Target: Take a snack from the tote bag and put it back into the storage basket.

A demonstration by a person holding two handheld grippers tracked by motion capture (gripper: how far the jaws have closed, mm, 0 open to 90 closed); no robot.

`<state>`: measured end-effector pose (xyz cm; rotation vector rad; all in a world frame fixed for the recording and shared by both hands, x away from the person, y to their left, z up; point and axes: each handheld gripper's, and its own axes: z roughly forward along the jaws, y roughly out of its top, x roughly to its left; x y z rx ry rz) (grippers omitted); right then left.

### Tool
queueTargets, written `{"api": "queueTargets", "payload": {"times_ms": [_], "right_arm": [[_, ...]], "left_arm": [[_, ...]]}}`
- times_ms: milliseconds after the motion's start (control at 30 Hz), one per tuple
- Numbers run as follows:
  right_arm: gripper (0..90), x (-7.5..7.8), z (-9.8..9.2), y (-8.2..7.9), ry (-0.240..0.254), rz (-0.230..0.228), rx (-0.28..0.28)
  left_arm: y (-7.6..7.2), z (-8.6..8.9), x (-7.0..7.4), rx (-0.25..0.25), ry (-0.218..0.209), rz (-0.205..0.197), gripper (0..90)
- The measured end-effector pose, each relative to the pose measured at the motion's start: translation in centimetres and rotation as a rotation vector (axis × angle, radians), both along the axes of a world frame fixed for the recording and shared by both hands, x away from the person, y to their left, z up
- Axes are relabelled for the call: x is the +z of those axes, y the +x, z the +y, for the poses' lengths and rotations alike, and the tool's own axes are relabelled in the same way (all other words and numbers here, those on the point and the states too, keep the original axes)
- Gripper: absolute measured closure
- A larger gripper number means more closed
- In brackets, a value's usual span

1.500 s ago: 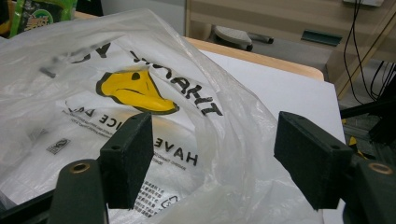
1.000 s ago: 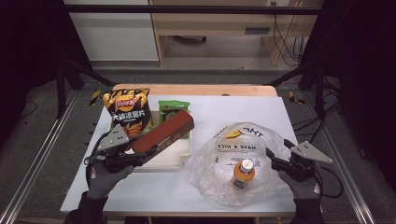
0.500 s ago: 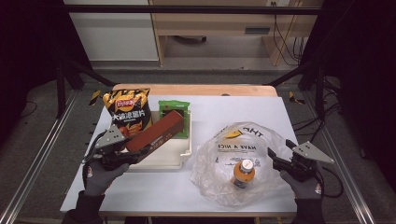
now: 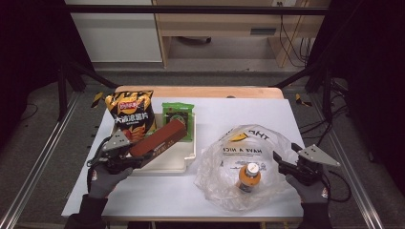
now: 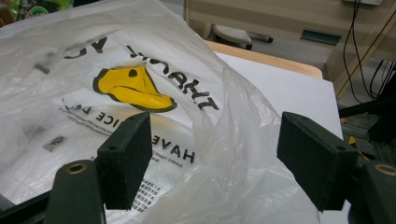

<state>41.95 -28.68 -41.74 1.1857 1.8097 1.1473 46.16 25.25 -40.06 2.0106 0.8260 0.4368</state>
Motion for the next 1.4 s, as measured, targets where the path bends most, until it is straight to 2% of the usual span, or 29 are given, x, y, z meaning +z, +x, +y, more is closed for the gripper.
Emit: {"api": "queueTargets", "payload": {"times_ms": [500,633,967,1033,1133,1400], "right_arm": [[27.0,-0.2,0.1,0.1,-0.004,0.010,-0.001],[27.0,-0.2,0.1,0.1,-0.009,0.010,0.001],[27.1,-0.4,0.2,0.2,-0.016,0.014,0.004],[27.1,-0.4,0.3,0.2,-0.017,0.015,0.004],[27.1,-0.4,0.3,0.2,-0.018,0.015,0.004],[27.1,-0.5,0.4,0.2,-0.023,0.018,0.007]], "left_arm": [[0.9,-1.3,-2.4,-0.036,0.047,0.054,42.9],[1.0,-1.4,-2.7,-0.047,0.040,0.064,42.9],[1.0,-1.9,-3.1,-0.073,0.057,0.082,42.8],[1.0,-2.0,-3.3,-0.070,0.070,0.085,42.7],[1.2,-2.0,-3.8,-0.069,0.070,0.104,42.7],[1.2,-1.9,-4.4,-0.056,0.057,0.114,41.1]]}}
